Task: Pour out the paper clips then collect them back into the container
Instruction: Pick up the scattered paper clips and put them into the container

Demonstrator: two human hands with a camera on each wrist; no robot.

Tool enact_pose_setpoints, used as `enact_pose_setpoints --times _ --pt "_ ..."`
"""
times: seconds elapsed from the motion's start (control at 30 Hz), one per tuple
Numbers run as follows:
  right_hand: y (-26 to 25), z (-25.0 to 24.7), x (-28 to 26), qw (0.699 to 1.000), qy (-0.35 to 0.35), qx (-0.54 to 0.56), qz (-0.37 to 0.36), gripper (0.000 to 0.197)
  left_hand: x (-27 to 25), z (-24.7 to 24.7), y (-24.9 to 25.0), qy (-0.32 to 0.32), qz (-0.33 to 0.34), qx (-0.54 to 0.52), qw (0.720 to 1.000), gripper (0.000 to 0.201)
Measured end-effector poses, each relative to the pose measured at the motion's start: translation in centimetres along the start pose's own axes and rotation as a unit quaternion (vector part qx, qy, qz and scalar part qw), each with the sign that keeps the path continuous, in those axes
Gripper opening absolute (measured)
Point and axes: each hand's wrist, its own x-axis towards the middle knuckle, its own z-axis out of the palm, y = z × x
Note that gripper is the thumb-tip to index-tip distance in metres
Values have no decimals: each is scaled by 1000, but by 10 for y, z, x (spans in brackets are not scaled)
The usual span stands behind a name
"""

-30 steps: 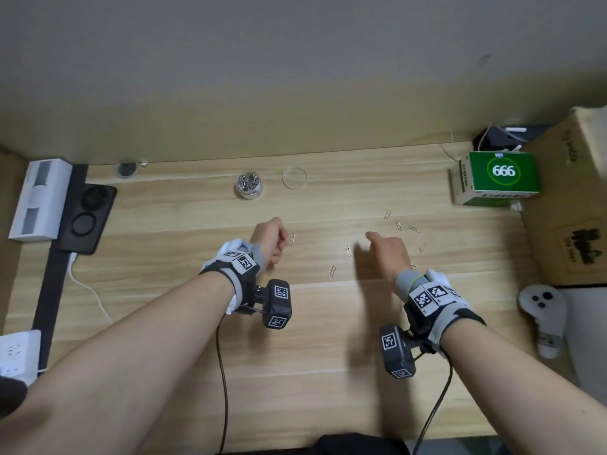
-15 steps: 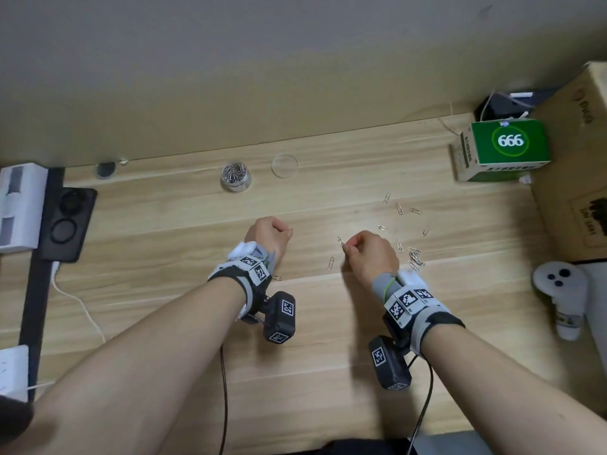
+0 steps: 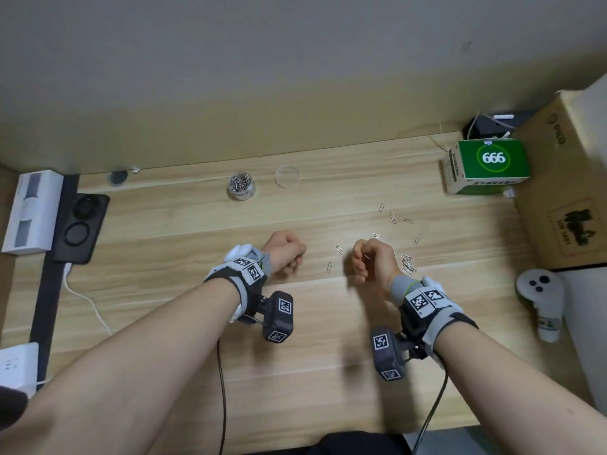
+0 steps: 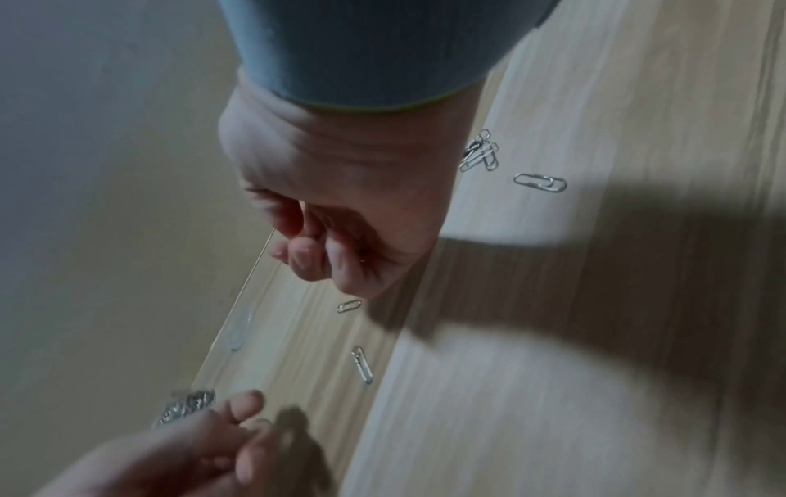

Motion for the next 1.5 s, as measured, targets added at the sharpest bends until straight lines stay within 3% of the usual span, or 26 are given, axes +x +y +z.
enact_pose_setpoints --times 0.1,0.2,0.27,0.37,0.47,0.6,0.7,0.77,0.87,0.97,1.03,1.13,1.2,1.3,1.37,1.43,1.5 --pt "-3 -1 2 1000 6 15 -15 17 -5 2 3 -59 -20 50 997 12" --pt "-7 -6 4 998 43 -3 -35 22 -7 5 13 -18 -35 63 997 12" --pt "-6 -10 12 989 91 -98 -69 28 -5 10 18 5 -24 77 997 20" --pt "1 -12 28 948 144 -257 -118 22 2 21 13 28 8 144 989 22" --pt "8 -10 43 904 142 -381 -130 25 9 31 2 69 21 185 980 19" --pt "10 0 50 851 134 -483 -157 15 10 30 -11 111 17 195 974 15" --pt "13 4 51 831 126 -522 -145 12 7 16 -20 134 11 199 971 12" --pt "12 4 49 847 106 -501 -141 13 3 3 -25 151 12 198 968 9" --pt "6 3 44 927 81 -345 -126 16 -4 -14 -32 152 13 196 969 6" --pt "0 7 35 989 -1 -144 -14 27 -16 -31 -47 117 9 223 968 10" --pt "-3 12 26 993 -86 -55 56 23 -23 -40 -61 86 23 260 961 15" --pt "0 16 15 987 -141 -7 78 17 -29 -48 -77 61 56 294 952 26" --pt "2 20 12 992 -108 -26 61 24 -29 -48 -81 57 81 297 950 29" --pt "11 21 13 981 36 -190 -32 37 -24 -43 -81 74 113 299 945 24" --pt "16 15 16 935 112 -320 -103 31 -21 -37 -79 90 127 299 941 19" --pt "23 8 16 887 149 -422 -111 27 -19 -31 -78 101 132 290 943 11" --pt "28 6 15 859 161 -475 -104 34 -18 -28 -78 109 131 293 941 8"
